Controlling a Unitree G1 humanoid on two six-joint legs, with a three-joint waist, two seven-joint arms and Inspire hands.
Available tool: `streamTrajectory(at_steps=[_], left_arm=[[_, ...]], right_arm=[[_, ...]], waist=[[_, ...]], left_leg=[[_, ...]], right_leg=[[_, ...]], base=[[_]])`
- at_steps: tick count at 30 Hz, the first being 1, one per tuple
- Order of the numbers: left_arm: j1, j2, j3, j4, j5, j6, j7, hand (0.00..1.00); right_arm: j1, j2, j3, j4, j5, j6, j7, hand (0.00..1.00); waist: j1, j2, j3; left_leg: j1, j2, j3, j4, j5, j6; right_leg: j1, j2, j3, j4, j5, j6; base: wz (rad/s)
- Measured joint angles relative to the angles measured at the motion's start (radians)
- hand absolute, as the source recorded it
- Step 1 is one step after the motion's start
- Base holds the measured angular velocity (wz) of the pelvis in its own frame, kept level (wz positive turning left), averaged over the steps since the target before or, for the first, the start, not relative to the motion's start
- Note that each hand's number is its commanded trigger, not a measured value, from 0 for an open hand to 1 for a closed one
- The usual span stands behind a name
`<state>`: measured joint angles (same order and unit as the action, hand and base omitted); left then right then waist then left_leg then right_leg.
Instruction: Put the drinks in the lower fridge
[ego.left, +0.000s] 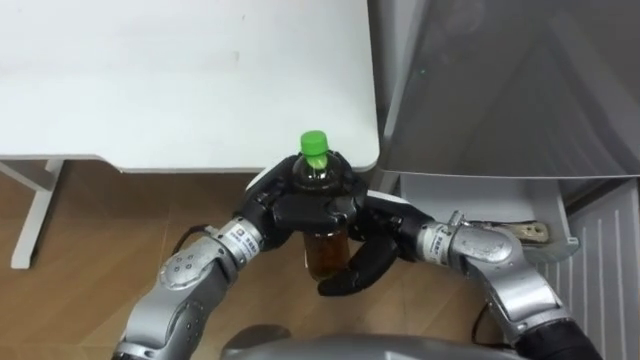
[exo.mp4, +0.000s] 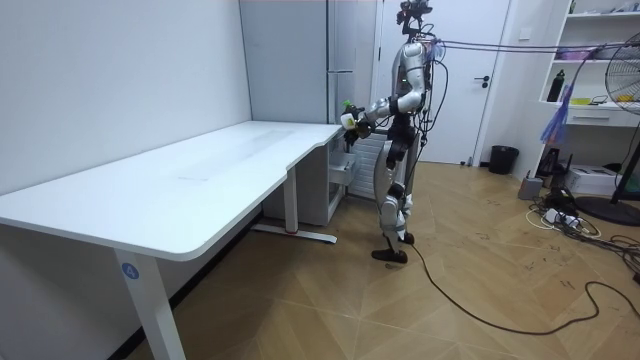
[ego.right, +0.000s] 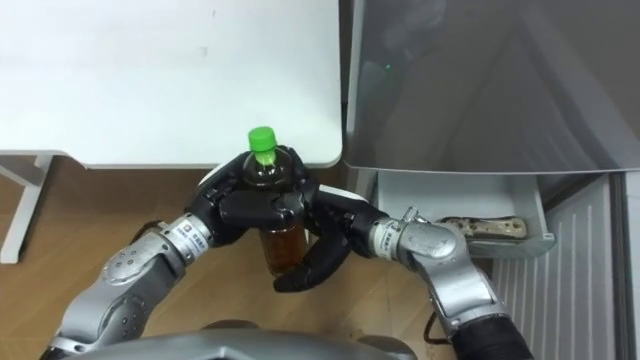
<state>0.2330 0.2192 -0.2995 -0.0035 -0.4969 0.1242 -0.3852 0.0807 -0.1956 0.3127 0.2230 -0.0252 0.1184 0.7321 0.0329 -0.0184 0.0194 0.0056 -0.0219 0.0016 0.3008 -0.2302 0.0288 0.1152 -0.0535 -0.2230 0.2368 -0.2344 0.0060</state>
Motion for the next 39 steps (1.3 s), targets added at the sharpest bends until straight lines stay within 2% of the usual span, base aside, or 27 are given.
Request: streamTrajectory(at_steps=[5,14,15,16,17,18,19,20,27,39], left_arm=[[0.000,0.003,0.000,0.000,0.000,-0.003,0.000,1.00],[0.000,0.030,-0.022,0.000,0.001,-0.002,0.001,1.00],[0.000,0.030,-0.023,0.000,0.002,-0.002,0.001,1.00],[0.000,0.030,-0.024,0.000,0.002,-0.002,0.001,1.00],[0.000,0.030,-0.024,0.000,0.005,-0.002,0.001,1.00],[0.000,0.030,-0.024,0.000,0.009,-0.002,0.001,1.00],[0.000,0.030,-0.024,0.000,0.010,-0.002,0.001,1.00],[-0.001,0.030,-0.025,0.000,0.015,-0.002,0.001,1.00],[-0.011,0.038,-0.032,0.000,0.043,-0.002,0.003,1.00],[-0.023,0.041,-0.054,0.000,0.043,-0.002,-0.036,1.00]], right_arm=[[0.000,-0.002,0.007,0.002,0.026,0.003,-0.007,0.00],[0.000,-0.022,0.037,0.002,0.033,0.015,-0.010,0.00],[0.000,-0.024,0.039,0.002,0.034,0.015,-0.010,0.06],[0.000,-0.024,0.039,0.002,0.034,0.015,-0.010,0.46],[0.000,-0.024,0.039,0.002,0.034,0.016,-0.010,0.60],[0.000,-0.024,0.039,0.002,0.034,0.018,-0.009,0.80],[0.000,-0.024,0.039,0.002,0.034,0.019,-0.009,0.88],[0.000,-0.024,0.040,0.002,0.034,0.024,-0.009,1.00],[0.001,-0.047,0.073,0.007,0.065,0.031,0.001,1.00],[0.001,-0.056,0.078,0.009,0.072,0.046,-0.011,1.00]], waist=[[-0.001,-0.004,-0.0019],[-0.004,-0.006,-0.0021],[-0.004,-0.006,-0.0021],[-0.004,-0.006,-0.0021],[-0.004,-0.007,-0.0022],[-0.004,-0.007,-0.0022],[-0.004,-0.007,-0.0022],[-0.004,-0.006,-0.0023],[-0.005,-0.006,-0.0021],[-0.004,-0.003,0.0002]], left_leg=[[0.005,0.002,0.011,0.001,0.000,0.000],[0.004,0.005,0.014,0.000,0.000,0.000],[0.004,0.005,0.013,0.000,0.000,0.000],[0.004,0.005,0.013,0.001,0.000,0.000],[0.004,0.005,0.012,0.001,0.000,0.000],[0.004,0.005,0.012,0.001,0.000,0.000],[0.004,0.005,0.012,0.002,0.000,0.000],[0.004,0.005,0.013,0.005,0.000,0.000],[0.005,0.007,0.020,0.006,0.000,0.000],[0.004,0.008,0.021,0.002,0.000,-0.001]], right_leg=[[0.004,0.001,0.000,0.000,0.000,0.000],[0.006,0.003,0.000,0.000,0.001,-0.001],[0.006,0.003,0.000,0.000,0.001,-0.001],[0.006,0.003,0.000,0.000,0.001,-0.001],[0.006,0.003,0.000,0.000,0.001,-0.001],[0.006,0.003,0.000,0.000,0.001,-0.001],[0.006,0.003,0.000,0.000,0.001,-0.001],[0.006,0.003,0.000,0.000,0.001,-0.001],[0.006,0.004,0.000,0.000,0.001,-0.001],[0.006,0.004,0.001,0.001,0.001,-0.001]], base=[[-0.02],[0.00],[0.00],[0.00],[0.00],[0.00],[0.00],[0.00],[0.00],[0.00]])
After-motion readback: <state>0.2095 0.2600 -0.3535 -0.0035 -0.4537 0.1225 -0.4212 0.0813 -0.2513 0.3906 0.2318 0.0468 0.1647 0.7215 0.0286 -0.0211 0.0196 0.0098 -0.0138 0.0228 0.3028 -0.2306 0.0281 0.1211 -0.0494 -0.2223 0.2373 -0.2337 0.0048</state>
